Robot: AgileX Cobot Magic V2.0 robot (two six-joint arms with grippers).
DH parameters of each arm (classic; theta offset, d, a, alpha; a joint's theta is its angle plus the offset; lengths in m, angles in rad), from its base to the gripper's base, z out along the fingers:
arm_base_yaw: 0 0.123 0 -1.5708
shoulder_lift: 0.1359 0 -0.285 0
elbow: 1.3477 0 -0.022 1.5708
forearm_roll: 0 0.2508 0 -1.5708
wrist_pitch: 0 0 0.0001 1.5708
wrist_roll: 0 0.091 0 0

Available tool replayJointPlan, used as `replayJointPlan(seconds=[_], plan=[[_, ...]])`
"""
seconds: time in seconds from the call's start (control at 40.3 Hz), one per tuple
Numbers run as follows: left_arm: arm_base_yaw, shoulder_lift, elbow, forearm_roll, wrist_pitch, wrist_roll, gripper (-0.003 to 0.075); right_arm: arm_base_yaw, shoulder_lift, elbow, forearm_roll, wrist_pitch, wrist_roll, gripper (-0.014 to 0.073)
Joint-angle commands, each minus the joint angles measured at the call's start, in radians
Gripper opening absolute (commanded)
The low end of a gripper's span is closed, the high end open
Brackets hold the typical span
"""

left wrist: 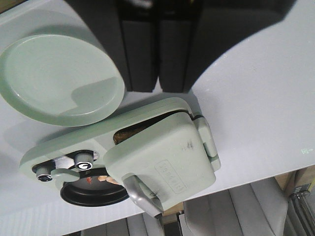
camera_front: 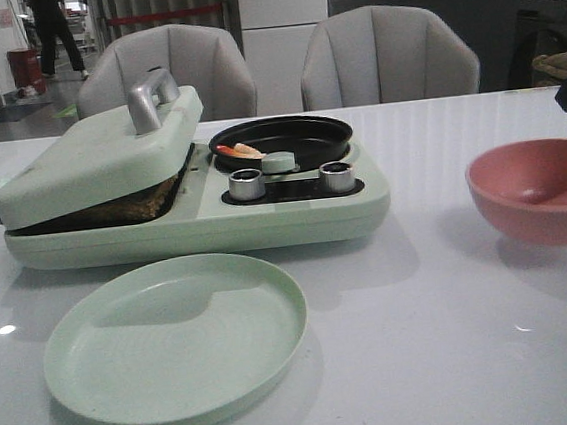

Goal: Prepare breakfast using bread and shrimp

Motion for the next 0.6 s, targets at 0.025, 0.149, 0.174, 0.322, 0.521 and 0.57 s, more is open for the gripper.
replayJointPlan(seconds=[0.025, 0.149, 0.174, 0.322, 0.521, 0.57], plan=[[-0.007, 0.01, -0.027, -0.018, -0.084, -0.007, 0.0032, -0.004, -0.047, -0.028, 0.007, -0.045, -0.015, 0.0504], [-0.007, 0.01, -0.027, -0.018, -0.084, -0.007, 0.0032, -0.004, -0.071, -0.028, 0.005, -0.043, -0.049, 0.0566], [-0.007, 0.01, -0.027, -0.018, -0.084, -0.007, 0.0032, -0.004, -0.078, -0.028, 0.005, -0.043, -0.05, 0.0563], [-0.007, 0.01, -0.027, -0.018, -0.084, -0.007, 0.0032, 0.004, -0.173, -0.028, 0.005, -0.036, -0.063, 0.0562], [-0.007, 0.01, -0.027, -0.018, -0.084, -0.007, 0.0032, 0.043, -0.331, -0.025, 0.005, -0.033, -0.063, 0.0562], [-0.007, 0.01, -0.027, -0.018, -0.084, -0.007, 0.0032, 0.061, -0.37, -0.021, 0.005, -0.04, -0.063, 0.0562]])
